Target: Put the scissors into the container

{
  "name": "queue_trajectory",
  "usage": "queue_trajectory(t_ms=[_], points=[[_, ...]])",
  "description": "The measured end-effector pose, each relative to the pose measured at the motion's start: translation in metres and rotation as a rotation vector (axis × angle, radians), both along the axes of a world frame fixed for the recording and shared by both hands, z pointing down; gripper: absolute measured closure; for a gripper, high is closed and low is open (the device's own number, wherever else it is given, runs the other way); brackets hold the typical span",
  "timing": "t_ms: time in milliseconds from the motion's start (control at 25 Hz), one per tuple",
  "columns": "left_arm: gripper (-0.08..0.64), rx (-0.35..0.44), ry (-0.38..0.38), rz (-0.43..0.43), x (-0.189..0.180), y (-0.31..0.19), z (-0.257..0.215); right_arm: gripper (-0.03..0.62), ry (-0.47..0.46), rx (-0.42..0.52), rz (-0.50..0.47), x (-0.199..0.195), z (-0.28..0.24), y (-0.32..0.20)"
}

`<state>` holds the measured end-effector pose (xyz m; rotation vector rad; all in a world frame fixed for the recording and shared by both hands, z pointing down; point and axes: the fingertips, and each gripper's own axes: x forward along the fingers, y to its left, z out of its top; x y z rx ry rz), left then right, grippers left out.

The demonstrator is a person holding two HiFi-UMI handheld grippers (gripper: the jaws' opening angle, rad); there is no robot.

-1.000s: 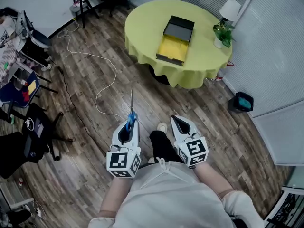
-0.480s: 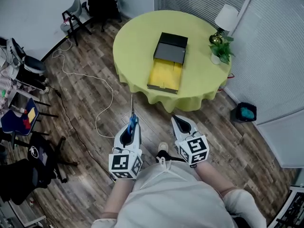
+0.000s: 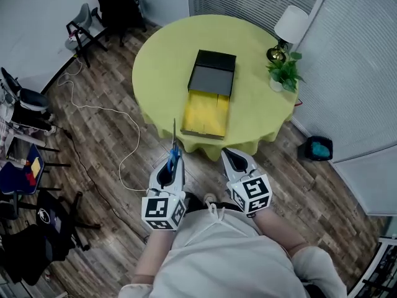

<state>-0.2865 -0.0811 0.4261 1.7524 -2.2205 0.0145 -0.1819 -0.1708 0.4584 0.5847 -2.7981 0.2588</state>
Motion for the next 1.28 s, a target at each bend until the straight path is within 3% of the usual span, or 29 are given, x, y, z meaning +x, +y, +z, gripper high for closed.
queue_trajectory(t_ms=[800,1040,1280], points=[[0.511,-0.165,0.068,0.373,-0.054,-0.182,0.059,0.592,0.025,-0.083,0.342,-0.038,0.012,-0.144],[0.511,-0.254,0.023,0.485,-0.066,-0.209,0.098,0.592,0.04,-0.103,0.4,-0.054,0.03,-0.165],[0.511,-0.399,-0.093,0.599,-0.076,-0.223,0.147,0.592,0.044,-0.151,0.451,-0.062,0.048,-0.168]])
